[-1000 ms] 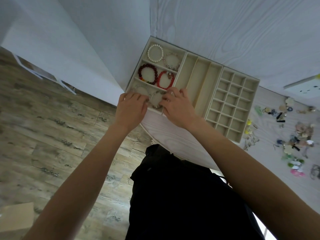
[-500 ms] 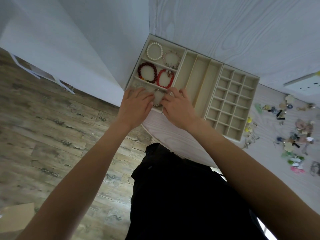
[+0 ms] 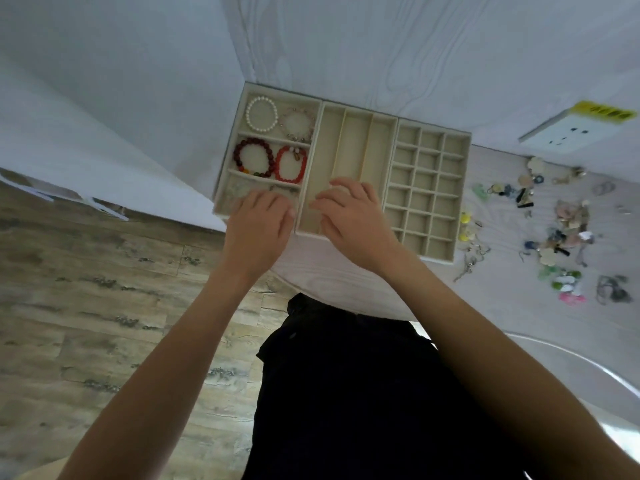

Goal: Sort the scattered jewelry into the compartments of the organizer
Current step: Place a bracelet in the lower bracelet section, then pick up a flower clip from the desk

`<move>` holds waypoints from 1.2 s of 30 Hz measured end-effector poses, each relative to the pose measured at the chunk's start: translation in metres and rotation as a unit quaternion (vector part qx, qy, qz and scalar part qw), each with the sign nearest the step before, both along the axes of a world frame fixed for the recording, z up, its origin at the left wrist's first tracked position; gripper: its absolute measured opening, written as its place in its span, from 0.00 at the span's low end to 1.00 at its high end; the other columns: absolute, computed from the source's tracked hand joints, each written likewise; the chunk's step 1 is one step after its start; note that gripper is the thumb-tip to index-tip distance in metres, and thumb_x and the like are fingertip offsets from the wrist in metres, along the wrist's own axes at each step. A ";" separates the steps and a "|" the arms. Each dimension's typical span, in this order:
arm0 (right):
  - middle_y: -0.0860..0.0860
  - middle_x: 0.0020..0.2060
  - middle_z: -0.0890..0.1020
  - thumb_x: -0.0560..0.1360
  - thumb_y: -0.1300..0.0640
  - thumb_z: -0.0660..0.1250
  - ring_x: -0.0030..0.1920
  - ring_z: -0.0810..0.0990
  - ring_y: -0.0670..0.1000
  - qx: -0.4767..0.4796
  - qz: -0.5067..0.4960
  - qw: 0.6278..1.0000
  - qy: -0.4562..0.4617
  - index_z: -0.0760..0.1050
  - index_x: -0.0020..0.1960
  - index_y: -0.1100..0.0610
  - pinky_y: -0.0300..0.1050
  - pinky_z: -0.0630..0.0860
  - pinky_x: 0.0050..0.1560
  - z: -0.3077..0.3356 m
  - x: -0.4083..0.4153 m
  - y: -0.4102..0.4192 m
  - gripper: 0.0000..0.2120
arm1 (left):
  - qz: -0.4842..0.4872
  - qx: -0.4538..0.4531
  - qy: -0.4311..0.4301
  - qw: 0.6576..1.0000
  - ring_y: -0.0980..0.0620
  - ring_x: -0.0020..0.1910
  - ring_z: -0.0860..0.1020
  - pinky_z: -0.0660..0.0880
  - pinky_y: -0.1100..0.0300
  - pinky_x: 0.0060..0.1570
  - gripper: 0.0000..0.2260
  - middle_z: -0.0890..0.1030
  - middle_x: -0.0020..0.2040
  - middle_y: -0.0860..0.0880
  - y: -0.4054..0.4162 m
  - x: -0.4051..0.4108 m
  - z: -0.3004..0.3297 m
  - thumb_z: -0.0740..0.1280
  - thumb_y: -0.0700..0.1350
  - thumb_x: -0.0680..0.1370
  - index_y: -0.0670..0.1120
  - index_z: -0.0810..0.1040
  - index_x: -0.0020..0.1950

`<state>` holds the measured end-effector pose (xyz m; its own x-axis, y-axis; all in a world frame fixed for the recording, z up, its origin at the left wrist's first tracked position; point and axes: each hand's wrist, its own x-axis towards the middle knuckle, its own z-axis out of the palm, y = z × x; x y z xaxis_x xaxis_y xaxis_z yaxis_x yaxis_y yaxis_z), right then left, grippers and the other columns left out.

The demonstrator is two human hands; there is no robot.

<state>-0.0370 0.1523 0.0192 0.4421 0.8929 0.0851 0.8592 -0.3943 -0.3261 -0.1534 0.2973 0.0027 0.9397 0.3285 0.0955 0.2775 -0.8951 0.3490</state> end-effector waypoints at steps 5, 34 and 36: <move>0.51 0.48 0.82 0.75 0.57 0.58 0.53 0.77 0.57 0.031 -0.153 0.987 0.032 0.79 0.54 0.56 0.51 0.69 0.54 0.017 0.021 -0.096 0.14 | -0.047 -0.107 -0.076 0.990 0.50 0.48 0.76 0.67 0.62 0.48 0.11 0.80 0.50 0.46 -0.066 0.047 0.024 0.60 0.45 0.78 0.42 0.77 0.55; 0.53 0.55 0.76 0.75 0.53 0.66 0.59 0.70 0.55 -0.119 -0.253 0.956 0.087 0.74 0.57 0.56 0.46 0.65 0.57 -0.032 0.143 -0.330 0.13 | -0.149 -0.081 0.153 0.973 0.44 0.50 0.75 0.73 0.48 0.49 0.10 0.77 0.50 0.44 -0.332 0.221 -0.025 0.63 0.44 0.75 0.43 0.79 0.52; 0.54 0.55 0.76 0.75 0.57 0.64 0.58 0.71 0.55 -0.108 -0.254 0.957 0.084 0.75 0.57 0.57 0.45 0.65 0.56 -0.033 0.144 -0.333 0.12 | -0.133 -0.085 0.152 0.976 0.43 0.51 0.75 0.72 0.51 0.50 0.09 0.77 0.51 0.43 -0.328 0.220 -0.025 0.65 0.40 0.75 0.42 0.79 0.54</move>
<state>0.1071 -0.1807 -0.0139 0.8159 0.5471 -0.1869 0.4807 -0.8216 -0.3066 0.0670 -0.0311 -0.0218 0.9703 0.0559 -0.2352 0.1569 -0.8859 0.4366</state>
